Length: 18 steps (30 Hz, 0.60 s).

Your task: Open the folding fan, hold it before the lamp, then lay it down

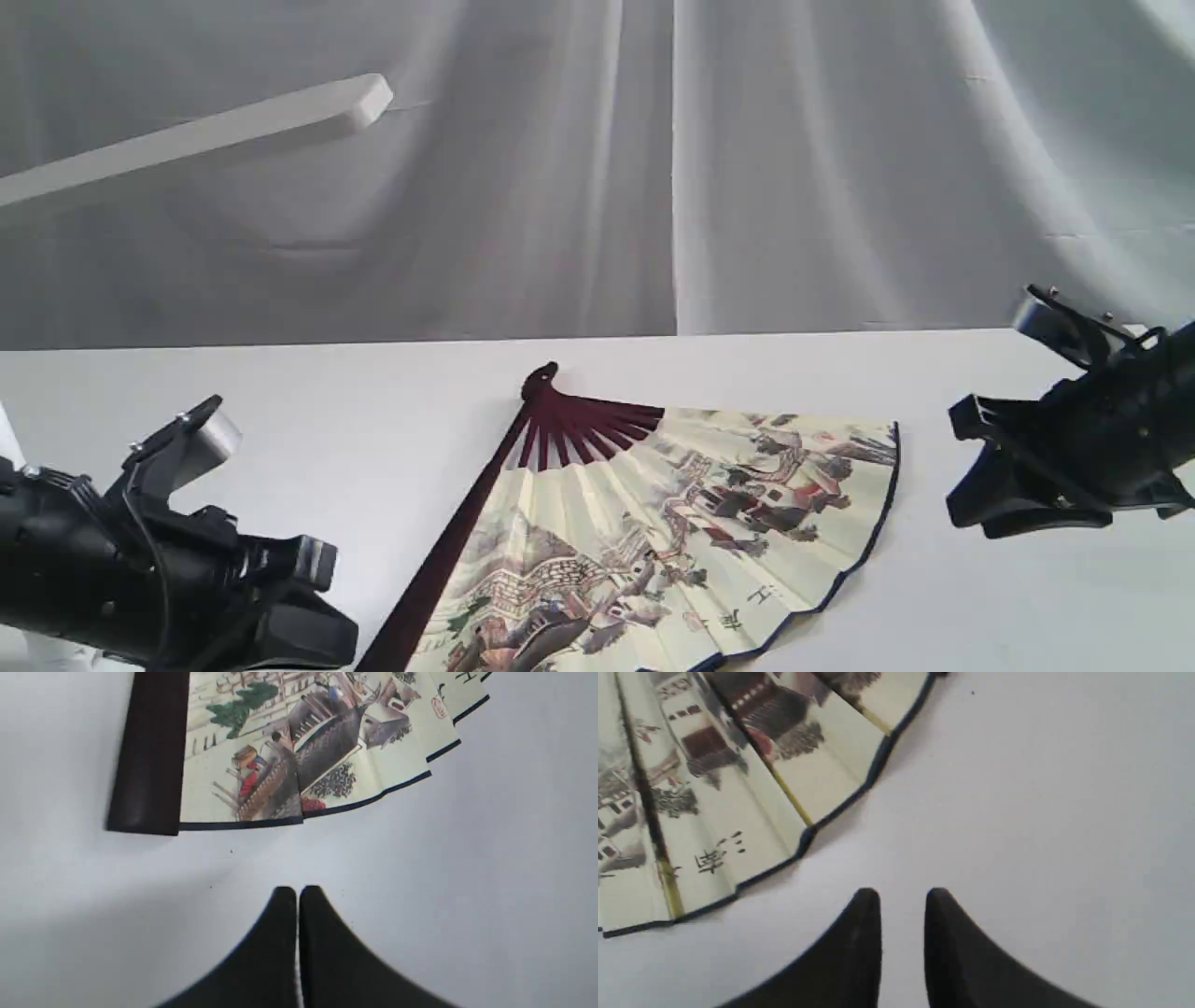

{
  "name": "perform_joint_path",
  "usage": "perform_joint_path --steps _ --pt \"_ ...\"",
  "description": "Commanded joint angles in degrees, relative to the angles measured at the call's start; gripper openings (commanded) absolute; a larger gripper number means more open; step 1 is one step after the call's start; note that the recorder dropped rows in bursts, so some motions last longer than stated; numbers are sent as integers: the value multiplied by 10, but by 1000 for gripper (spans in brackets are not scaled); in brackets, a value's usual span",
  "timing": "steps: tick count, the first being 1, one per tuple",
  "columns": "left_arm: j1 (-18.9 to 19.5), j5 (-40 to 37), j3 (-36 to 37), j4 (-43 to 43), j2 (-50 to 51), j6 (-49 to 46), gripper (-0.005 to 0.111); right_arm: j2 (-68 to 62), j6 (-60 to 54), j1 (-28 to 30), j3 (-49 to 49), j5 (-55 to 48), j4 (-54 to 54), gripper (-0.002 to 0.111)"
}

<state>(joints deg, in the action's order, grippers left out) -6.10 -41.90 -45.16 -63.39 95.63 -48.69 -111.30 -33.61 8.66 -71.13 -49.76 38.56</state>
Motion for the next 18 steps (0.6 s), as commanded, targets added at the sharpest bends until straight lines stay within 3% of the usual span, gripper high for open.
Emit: perform_joint_path --steps 1,5,18 --pt "-2 12 6 47 -21 51 0 31 6 -1 25 22 -24 10" --pt "-2 32 6 126 -49 124 0 73 11 -1 56 51 -38 0" --pt "-2 61 6 342 -105 325 0 192 134 -2 141 94 -175 0"
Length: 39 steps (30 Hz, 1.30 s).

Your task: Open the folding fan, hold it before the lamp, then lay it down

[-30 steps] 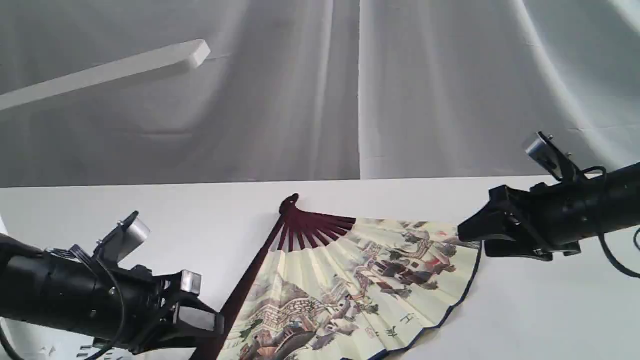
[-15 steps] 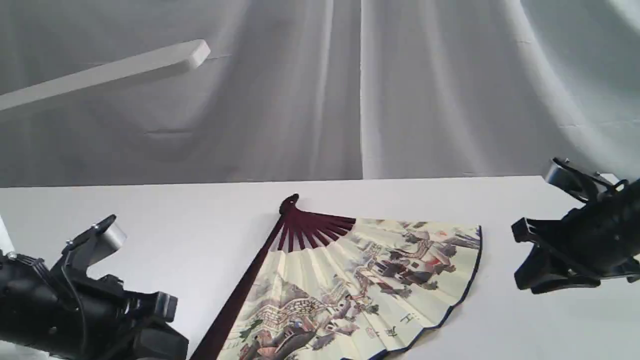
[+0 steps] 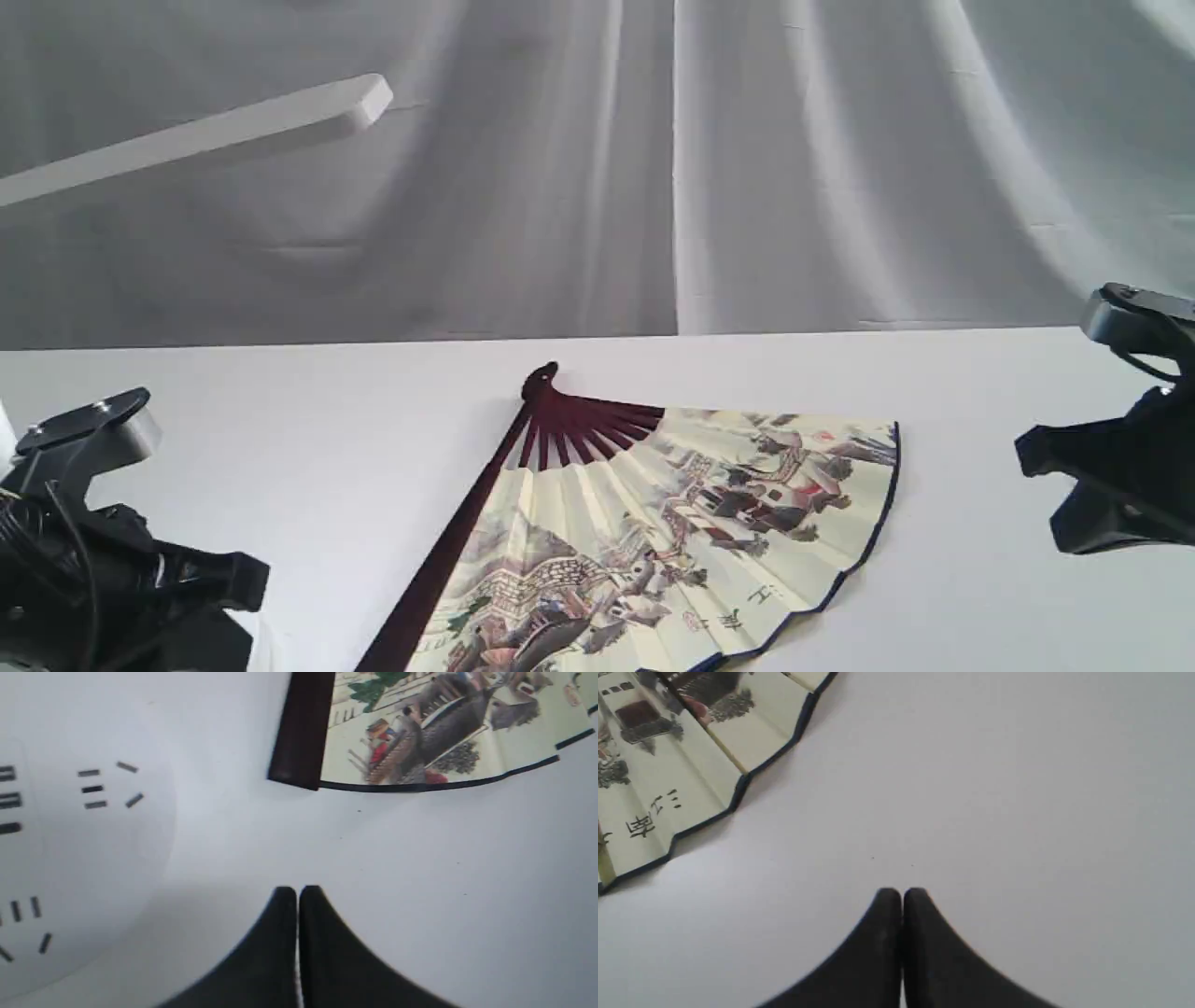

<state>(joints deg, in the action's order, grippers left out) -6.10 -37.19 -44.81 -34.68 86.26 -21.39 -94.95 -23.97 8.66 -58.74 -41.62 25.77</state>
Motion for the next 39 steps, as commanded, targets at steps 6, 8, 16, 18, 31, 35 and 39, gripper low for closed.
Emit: perform_joint_path --steps 6,8,16,18,31,35,39 --pt "-2 17 2 193 -20 153 0 90 99 -2 73 28 -133 0" --pt "-2 12 2 221 -31 169 0 113 99 -2 96 37 -138 0" --pt "-2 -6 8 268 -94 201 0 207 97 -51 160 54 -186 0" --pt "-2 -7 17 268 -109 201 0 231 125 -68 164 45 -205 0" --pt "-2 -32 99 268 -226 229 0 329 181 -75 191 12 -239 0" --pt "-2 -40 112 289 -267 258 0 334 185 -75 221 3 -240 0" --pt "-2 -61 112 347 -309 307 0 378 186 -75 237 1 -246 0"
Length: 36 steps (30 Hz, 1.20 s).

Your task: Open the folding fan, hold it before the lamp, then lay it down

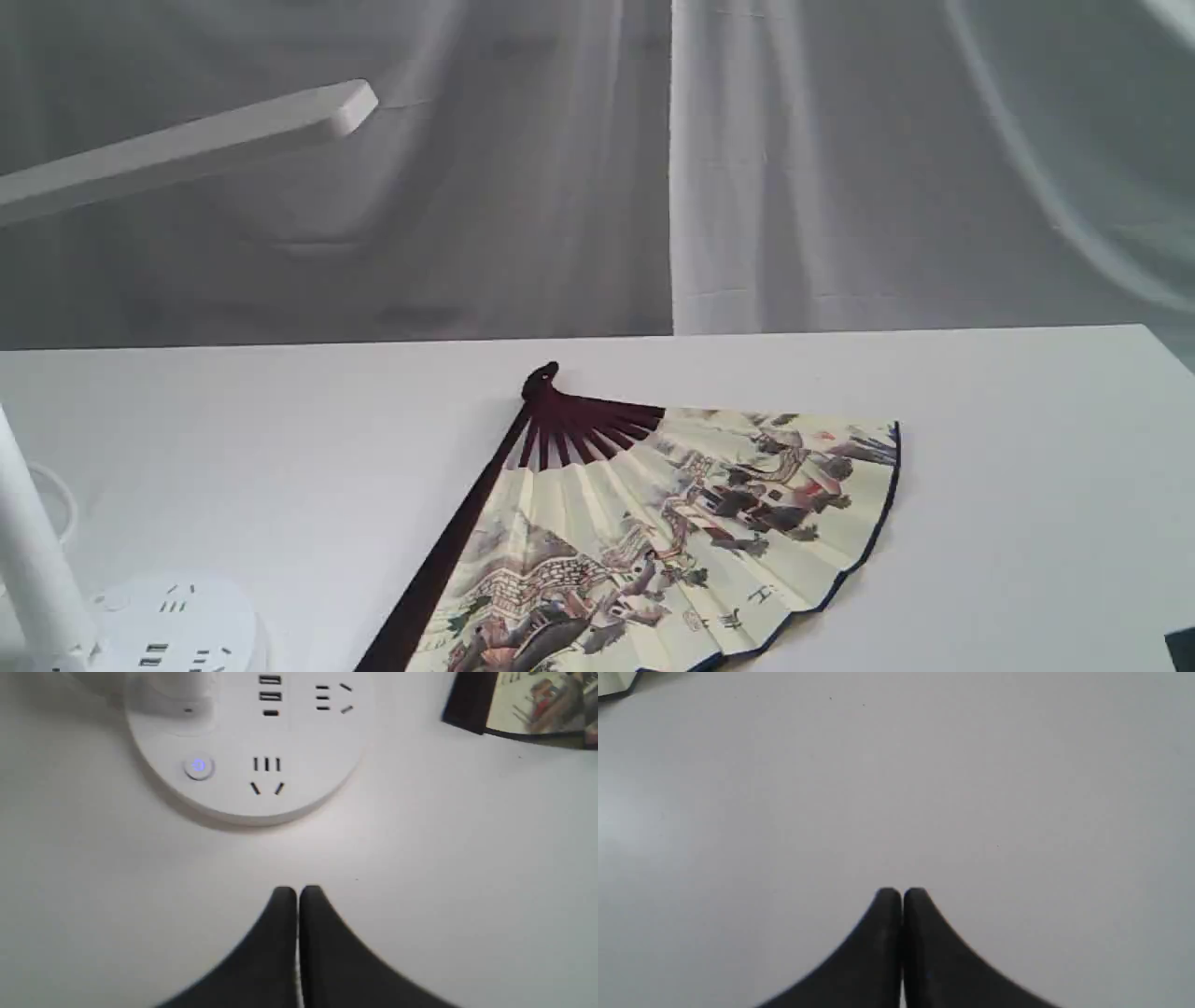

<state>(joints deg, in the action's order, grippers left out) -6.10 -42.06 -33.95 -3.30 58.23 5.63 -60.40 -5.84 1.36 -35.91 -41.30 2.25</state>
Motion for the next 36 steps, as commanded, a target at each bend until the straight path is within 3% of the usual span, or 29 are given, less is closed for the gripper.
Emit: perform_joint_path --steps 1,26,32,36 --pt "-2 -16 4 33 -34 40 0 48 5 -2 10 -2 -11 0" --pt "-2 36 3 -30 -399 46 0 412 5 -2 61 1 -7 0" --pt "-2 -28 3 -57 -463 46 0 481 5 -2 61 0 -7 0" --pt "-2 -15 3 -39 -506 30 0 529 5 -2 61 6 -7 0"
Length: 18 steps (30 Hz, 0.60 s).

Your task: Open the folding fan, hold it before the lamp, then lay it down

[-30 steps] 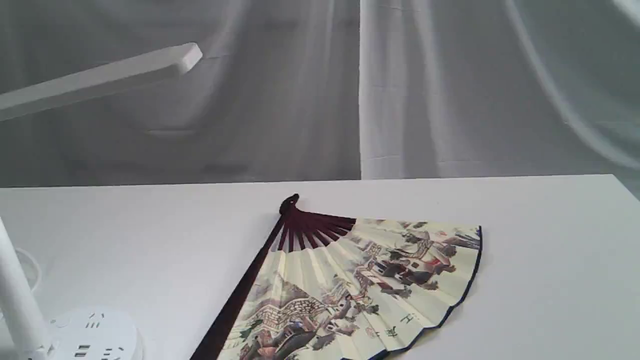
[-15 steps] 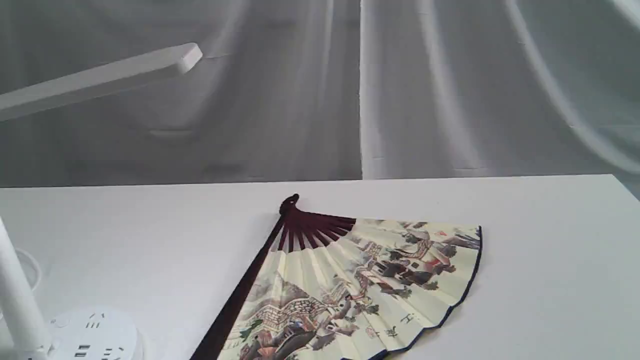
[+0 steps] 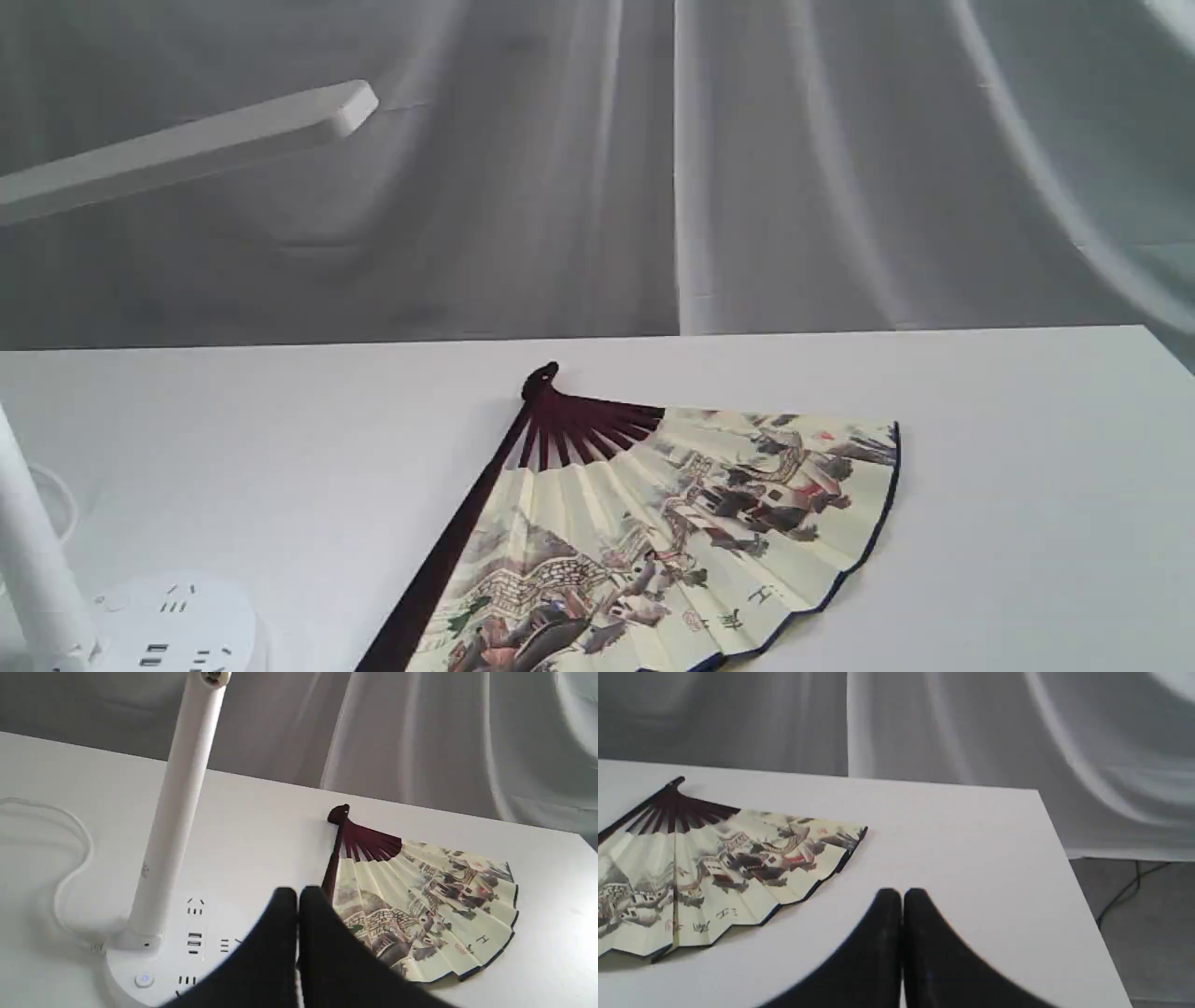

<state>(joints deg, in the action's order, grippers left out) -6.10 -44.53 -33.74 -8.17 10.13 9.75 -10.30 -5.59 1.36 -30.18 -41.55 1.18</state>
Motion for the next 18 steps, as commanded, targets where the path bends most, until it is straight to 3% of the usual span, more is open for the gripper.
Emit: perform_joint_path --steps 1,7,18 --pt "-2 17 0 15 -34 -18 0 43 3 -2 3 8 3 0" --pt "-2 75 2 32 -99 -60 0 102 0 -2 3 19 3 0" --pt "-2 106 4 19 -101 -104 0 103 -14 -2 3 69 37 0"
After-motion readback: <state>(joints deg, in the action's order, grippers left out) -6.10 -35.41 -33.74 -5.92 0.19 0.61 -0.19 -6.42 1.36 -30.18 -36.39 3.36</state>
